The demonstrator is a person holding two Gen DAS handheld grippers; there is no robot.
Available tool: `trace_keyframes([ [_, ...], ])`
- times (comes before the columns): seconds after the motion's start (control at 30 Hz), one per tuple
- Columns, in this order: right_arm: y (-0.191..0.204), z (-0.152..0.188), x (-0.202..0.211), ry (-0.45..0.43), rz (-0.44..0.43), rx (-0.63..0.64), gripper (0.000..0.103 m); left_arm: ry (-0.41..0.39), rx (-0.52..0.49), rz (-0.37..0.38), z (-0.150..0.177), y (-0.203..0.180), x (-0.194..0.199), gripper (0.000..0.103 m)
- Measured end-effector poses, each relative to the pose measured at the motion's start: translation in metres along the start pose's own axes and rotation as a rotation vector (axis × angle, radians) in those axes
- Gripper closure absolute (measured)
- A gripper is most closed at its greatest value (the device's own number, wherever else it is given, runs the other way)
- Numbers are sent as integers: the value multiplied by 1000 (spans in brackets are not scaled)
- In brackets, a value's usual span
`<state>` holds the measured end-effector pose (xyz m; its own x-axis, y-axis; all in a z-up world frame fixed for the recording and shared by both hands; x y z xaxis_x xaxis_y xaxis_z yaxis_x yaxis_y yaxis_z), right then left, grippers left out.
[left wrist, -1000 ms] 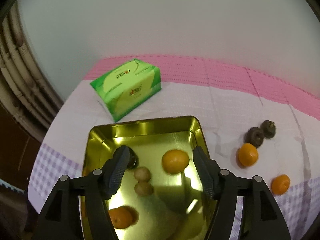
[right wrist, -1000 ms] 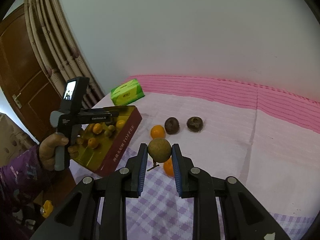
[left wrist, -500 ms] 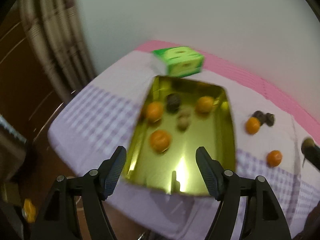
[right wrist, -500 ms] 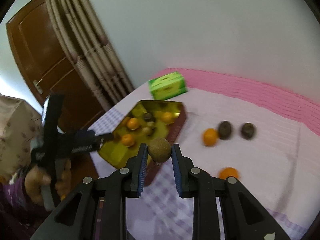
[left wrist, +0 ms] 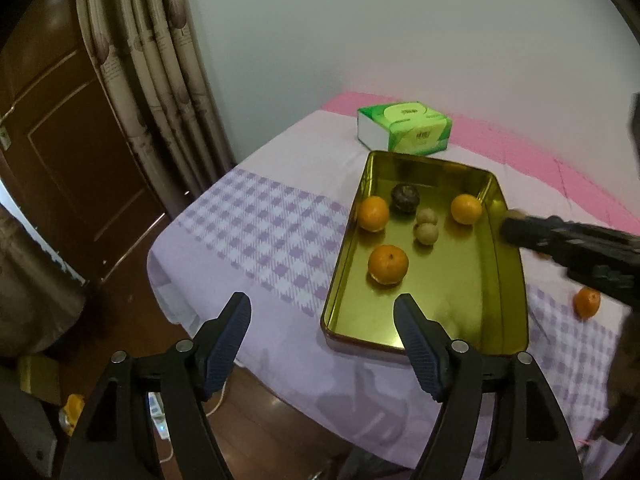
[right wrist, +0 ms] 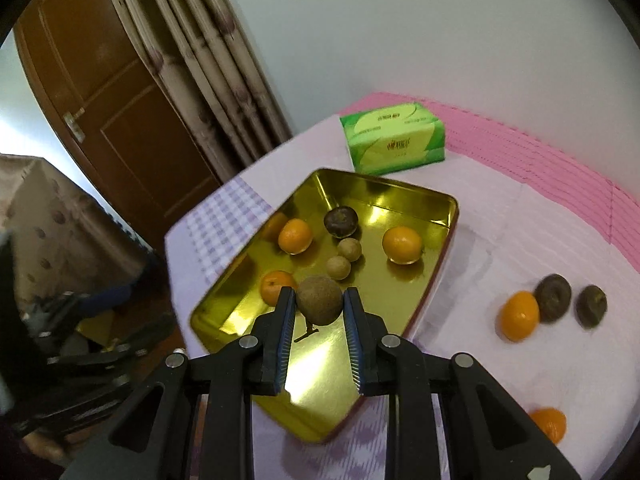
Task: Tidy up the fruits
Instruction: 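Carry the green fruit into the tin tray and open the right gripper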
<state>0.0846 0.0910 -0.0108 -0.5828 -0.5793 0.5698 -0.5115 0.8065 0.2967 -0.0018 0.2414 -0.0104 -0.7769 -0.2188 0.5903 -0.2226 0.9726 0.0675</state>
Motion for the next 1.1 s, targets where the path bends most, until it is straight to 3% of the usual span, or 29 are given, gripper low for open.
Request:
trace_keyframes([
  [0.3,-5,6,-42,62,65,60,80,15,18,1,-3,6,-7,26],
  [0.67,-15,13,-63,103,83,43,80,34,-14,-18,0,5,-13,21],
  [0.87,-16,5,-53,54,67,4,78,44,-24,-21,2,3,-16,19],
  [1.1,-9,-8,-17,-36,48,-24,67,38,-52,-23,3,0,-14,17],
])
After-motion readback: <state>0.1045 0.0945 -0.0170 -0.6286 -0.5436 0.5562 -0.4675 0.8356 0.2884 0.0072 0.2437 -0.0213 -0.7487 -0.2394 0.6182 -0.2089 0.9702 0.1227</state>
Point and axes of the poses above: each gripper's, at about its wrist camera, not at the fingertips, and x roughly against the way its jaws point, y to its left, z to its underside, the point moved 5 cm from there along -x, roughly the way its jaws point, and after that the axes turned 14 degrees about -y, right-handed, at the moved point
